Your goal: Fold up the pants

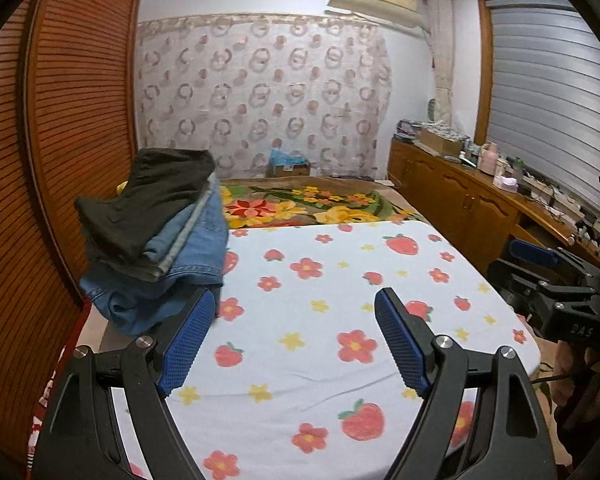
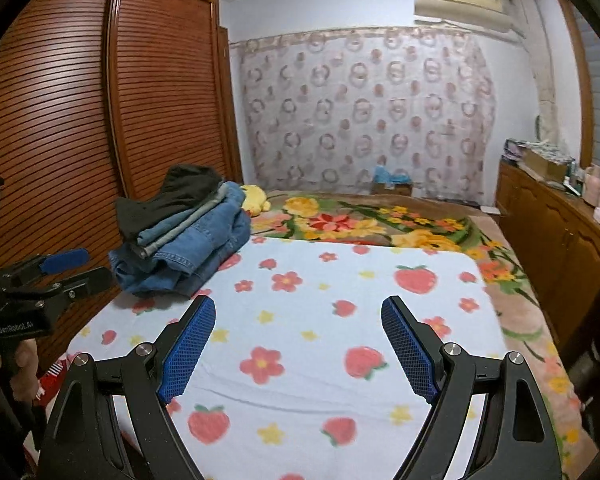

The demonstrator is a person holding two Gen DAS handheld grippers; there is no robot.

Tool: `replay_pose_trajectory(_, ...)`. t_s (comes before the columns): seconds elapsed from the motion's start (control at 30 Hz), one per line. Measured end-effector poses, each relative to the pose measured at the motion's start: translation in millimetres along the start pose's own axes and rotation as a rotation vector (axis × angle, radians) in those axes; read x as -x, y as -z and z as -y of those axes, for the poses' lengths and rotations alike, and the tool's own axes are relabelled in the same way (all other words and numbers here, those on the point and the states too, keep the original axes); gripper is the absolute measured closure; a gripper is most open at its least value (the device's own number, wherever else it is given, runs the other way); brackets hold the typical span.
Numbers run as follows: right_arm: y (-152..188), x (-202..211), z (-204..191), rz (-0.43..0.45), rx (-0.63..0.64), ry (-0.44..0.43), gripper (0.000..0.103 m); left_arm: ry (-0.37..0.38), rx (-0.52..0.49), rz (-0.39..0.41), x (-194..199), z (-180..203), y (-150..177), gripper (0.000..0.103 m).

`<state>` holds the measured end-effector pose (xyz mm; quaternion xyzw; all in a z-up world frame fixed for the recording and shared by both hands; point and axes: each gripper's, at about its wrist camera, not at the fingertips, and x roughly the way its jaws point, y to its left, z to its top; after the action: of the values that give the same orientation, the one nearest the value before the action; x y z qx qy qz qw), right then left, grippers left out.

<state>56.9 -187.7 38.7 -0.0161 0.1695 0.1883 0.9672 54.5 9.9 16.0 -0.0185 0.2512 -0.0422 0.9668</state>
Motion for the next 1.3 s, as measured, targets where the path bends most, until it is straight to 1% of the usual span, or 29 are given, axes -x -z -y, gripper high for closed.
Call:
replay_pose_trajectory(0.17,3.1,25.5,-2.2,0.025,-0.016,0.027,0.016,0.024,-0.015,0.019,6.3,17.5,-4.6,0.02)
replay_pose_trajectory(0.27,3.3,33.2,-6.7,0.045,-0.029,0.044,0.016,0.03,-0.032,0.039,12.8,26.1,-6.7,0.02)
replay_pose_trajectory(0.5,19.3,47.9,-13.5,0.093,-0.063,0.082,0.016,0.031,-0.036,0.073,24.0,31.4,-2.0,0.02)
replay_pose_trajectory(0.93,26.7,47.3,-21.2,0.098,-0.053,0.097,0.016,0.011,-0.022,0.098,32.5,22.6,-1.0,0.02)
replay_pose_trajectory(1.3,26.0,45.9,-13.2,0.092,-0.049,0.095,0.016,0.007,-0.016,0.102,33.9,20.0,-0.2,0.02)
